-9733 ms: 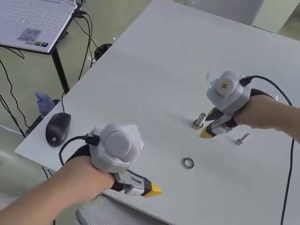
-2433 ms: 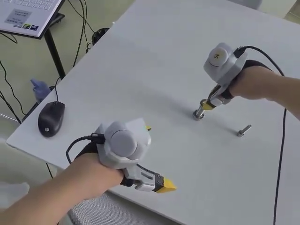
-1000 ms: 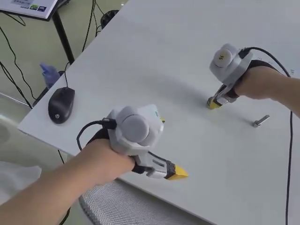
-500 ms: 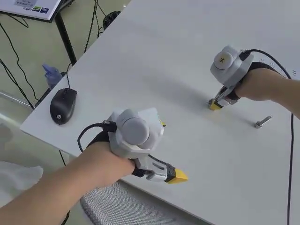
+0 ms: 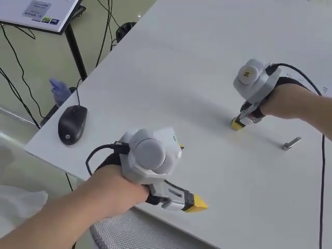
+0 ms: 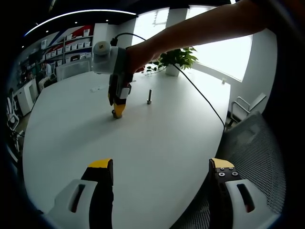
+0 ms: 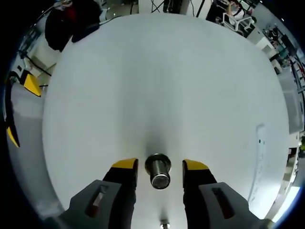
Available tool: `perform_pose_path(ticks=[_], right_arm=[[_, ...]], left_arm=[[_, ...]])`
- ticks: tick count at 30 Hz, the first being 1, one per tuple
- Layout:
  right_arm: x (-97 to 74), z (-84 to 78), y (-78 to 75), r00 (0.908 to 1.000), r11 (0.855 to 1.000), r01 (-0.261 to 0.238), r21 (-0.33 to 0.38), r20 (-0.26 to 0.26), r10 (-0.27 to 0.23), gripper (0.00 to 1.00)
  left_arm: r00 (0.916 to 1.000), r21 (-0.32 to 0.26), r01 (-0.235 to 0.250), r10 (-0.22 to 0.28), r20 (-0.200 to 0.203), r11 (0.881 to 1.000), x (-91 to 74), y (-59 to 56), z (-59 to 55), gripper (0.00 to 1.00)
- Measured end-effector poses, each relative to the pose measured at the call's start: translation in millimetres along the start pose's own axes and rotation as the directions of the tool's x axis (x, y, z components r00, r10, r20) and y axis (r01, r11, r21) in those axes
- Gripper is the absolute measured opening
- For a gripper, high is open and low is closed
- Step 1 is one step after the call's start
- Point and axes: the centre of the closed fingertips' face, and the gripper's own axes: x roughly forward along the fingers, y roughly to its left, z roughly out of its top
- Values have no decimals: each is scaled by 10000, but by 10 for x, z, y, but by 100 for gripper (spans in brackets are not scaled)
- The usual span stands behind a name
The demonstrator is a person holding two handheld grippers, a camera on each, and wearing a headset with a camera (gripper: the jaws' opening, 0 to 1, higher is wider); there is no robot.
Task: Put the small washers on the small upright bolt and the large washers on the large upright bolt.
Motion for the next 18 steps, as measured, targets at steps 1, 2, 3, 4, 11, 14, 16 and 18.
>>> perform_pose_path(ticks=[1, 2, 3, 4, 11, 14, 16, 18], right_arm=[[-25, 2, 0, 9999, 10000, -38, 89, 94, 37, 40], [-46, 0, 11, 9998, 9998, -89, 172, 169, 86, 40], [-67, -5, 23, 9996, 9995, -168, 263, 228, 162, 40], [-84, -17, 22, 9996, 9996, -148, 244, 245, 142, 40], [-286, -66, 38, 9986, 9997, 248, -33, 478, -246, 41], [-392, -93, 60, 9967, 9993, 374, 36, 719, -375, 42], [-462, -115, 67, 9945, 9988, 472, 111, 930, -480, 42], [-476, -117, 55, 9922, 9985, 529, 154, 1123, -543, 44]], left_arm=[[10000, -1, 9, -9, 2, 10000, -1, -3, 1, 82], [10000, 9, 18, -18, 12, 10000, -5, -10, 6, 82], [10000, 16, 30, -30, 10, 10000, -7, -15, 8, 82], [10000, 28, 48, -48, 11, 10000, -8, -21, 10, 82], [9999, -11, 156, -156, -48, 9999, -16, -54, 1, 82], [9997, 83, 165, -164, -157, 9998, -27, -60, -2, 82], [9997, 108, 195, -194, -146, 9998, -37, -69, 16, 82], [9997, 141, 185, -183, -144, 9997, -49, -67, 37, 82]])
